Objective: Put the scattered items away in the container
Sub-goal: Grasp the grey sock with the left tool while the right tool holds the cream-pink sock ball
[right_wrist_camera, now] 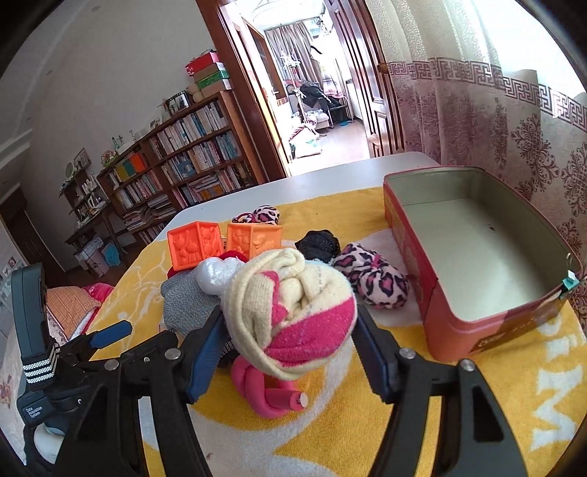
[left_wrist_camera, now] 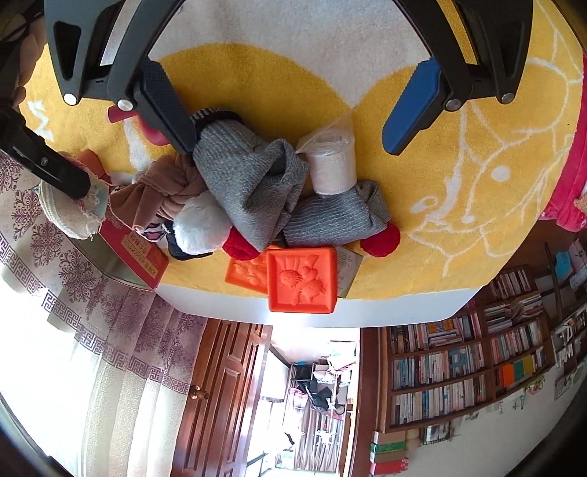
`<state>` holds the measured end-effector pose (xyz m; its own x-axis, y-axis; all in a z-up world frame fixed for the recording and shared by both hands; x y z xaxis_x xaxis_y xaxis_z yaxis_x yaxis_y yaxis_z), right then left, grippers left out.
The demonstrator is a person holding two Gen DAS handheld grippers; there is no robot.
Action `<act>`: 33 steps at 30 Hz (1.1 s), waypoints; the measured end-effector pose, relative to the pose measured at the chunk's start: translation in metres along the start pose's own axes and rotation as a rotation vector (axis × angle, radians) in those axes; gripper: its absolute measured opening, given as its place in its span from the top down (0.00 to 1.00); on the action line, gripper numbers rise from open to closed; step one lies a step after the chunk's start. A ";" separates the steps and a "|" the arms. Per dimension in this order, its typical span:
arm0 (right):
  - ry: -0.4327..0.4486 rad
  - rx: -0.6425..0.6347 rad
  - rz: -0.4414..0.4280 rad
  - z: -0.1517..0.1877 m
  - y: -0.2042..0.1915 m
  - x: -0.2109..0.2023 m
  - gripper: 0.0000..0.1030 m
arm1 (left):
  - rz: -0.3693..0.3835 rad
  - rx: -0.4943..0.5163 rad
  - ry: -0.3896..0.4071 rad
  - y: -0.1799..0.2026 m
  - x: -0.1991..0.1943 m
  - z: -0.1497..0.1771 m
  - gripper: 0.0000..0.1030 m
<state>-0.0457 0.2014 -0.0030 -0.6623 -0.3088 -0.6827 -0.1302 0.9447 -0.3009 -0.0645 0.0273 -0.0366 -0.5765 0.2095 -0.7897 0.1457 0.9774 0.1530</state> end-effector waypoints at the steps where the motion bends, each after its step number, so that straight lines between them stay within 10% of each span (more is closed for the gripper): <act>1: 0.003 0.007 0.000 0.000 0.003 -0.002 0.31 | 0.009 -0.001 -0.009 0.005 0.003 -0.004 0.00; 7: 0.010 0.031 0.006 0.003 0.018 -0.008 0.31 | 0.003 0.025 -0.054 0.022 0.032 -0.020 0.02; 10: 0.013 0.035 0.013 0.007 0.026 -0.010 0.31 | 0.003 0.057 -0.075 0.028 0.045 -0.021 0.30; 18: 0.026 0.064 0.021 0.004 0.039 -0.014 0.31 | -0.046 0.030 -0.057 0.019 0.036 -0.017 0.52; 33: 0.103 0.113 0.065 -0.007 0.065 -0.042 0.31 | -0.004 -0.038 0.089 0.023 -0.036 -0.033 0.61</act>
<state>-0.0312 0.2770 0.0109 -0.7394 -0.2293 -0.6330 -0.0049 0.9420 -0.3356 -0.0672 0.0430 0.0145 -0.6465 0.2052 -0.7348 0.1131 0.9783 0.1736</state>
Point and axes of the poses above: each gripper's, at about its wrist camera, not at the fingertips, and x roughly the way its jaws point, y to its right, z to its underside, the point moved 9 cm from there along x, roughly the way its jaws point, and after that the axes turned 6 degrees about -y, right-handed, at the moved point
